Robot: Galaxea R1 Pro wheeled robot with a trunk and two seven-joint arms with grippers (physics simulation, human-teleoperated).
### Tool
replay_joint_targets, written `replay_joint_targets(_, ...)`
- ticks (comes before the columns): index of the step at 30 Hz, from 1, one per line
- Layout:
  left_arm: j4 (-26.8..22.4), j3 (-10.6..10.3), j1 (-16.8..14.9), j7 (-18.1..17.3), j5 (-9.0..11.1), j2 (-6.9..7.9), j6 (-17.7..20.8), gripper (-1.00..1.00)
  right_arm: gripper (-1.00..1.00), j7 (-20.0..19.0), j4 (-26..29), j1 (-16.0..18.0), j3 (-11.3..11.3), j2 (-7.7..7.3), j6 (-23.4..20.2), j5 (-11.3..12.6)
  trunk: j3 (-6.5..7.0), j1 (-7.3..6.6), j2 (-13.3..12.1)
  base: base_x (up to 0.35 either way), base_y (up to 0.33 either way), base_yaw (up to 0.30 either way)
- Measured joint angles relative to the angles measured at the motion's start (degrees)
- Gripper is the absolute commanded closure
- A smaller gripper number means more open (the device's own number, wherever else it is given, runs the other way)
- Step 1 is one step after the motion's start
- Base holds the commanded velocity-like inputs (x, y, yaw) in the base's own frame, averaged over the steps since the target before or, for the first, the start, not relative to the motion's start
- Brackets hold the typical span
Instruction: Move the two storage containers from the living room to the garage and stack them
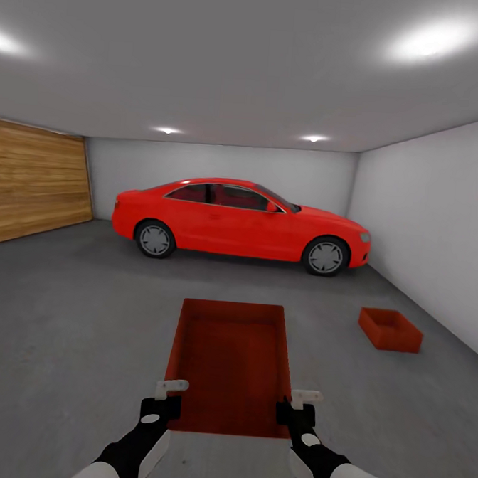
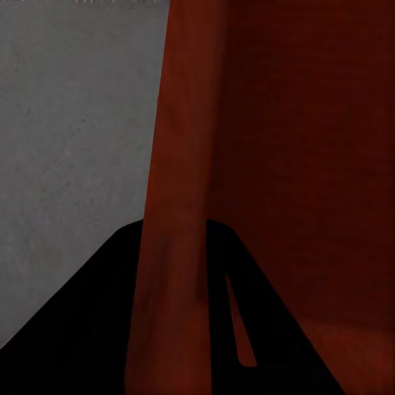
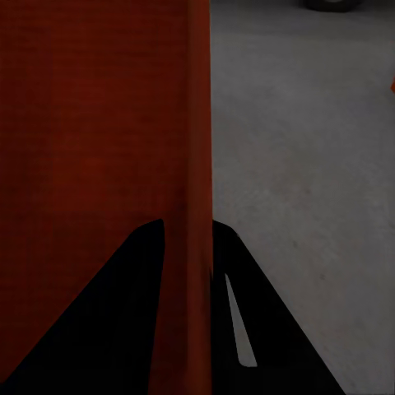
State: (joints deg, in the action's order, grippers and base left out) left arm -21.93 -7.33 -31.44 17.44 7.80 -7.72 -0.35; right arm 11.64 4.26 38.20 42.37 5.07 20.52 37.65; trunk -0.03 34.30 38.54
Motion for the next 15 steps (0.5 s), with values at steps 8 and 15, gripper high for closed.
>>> replay_joint_targets(8, 0.0, 0.0, 0.0, 0.0, 0.0, 0.01, 0.0, 1.00, 1.00, 0.0, 0.0, 0.0, 0.0, 0.01, 0.0, 0.1, 0.00, 0.00, 0.0, 0.321, 0.000, 0.000)
replay_joint_targets(15, 0.0, 0.0, 0.0, 0.0, 0.0, 0.01, 0.0, 1.00, 1.00, 0.0, 0.0, 0.0, 0.0, 0.01, 0.0, 0.1, 0.00, 0.00, 0.0, 0.321, 0.000, 0.000)
